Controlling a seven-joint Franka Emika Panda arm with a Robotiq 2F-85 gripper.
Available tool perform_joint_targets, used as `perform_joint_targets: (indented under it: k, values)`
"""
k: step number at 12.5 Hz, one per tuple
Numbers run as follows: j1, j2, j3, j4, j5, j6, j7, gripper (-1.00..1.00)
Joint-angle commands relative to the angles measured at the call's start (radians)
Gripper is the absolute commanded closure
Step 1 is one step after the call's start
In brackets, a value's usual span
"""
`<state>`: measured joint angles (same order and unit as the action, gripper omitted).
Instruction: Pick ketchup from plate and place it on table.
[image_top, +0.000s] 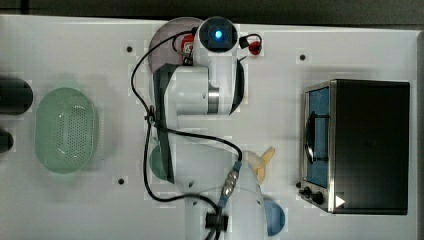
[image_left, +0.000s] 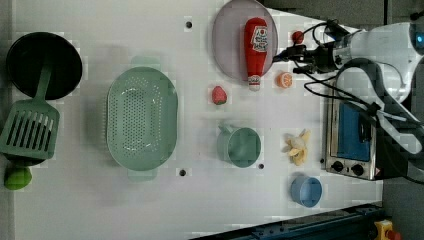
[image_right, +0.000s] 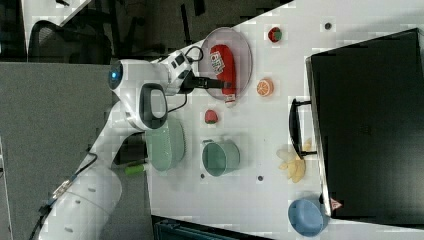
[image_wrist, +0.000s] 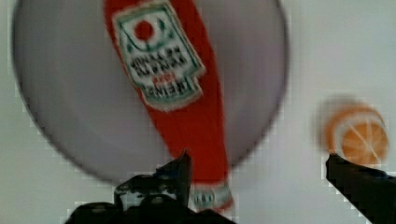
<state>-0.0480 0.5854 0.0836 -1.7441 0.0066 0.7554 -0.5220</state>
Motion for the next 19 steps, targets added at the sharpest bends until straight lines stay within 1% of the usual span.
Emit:
perform_joint_targets:
  k: [1, 5, 7, 10, 11, 14, 17, 19]
  values:
    - [0.045, 0.038, 0.018, 0.026, -0.011, 0.093, -0.155, -1.00]
    - [0.050, 0.120, 0.012, 0.043, -0.084, 0.198, -0.155, -1.00]
    - [0.050, 0.151, 0.012, 0.053, -0.093, 0.243, -0.155, -1.00]
    - [0.050, 0.178, 0.010, 0.054, -0.093, 0.253, -0.155, -1.00]
    - [0.050, 0.181, 0.010, 0.056, -0.093, 0.260, -0.155, -0.92]
    - [0.050, 0.181, 0.010, 0.062, -0.093, 0.271, -0.155, -0.21]
    - [0.049, 0.157, 0.011, 0.078, -0.092, 0.268, -0.134, -0.20]
    - [0.048, 0.114, 0.012, 0.078, -0.085, 0.261, -0.133, -0.20]
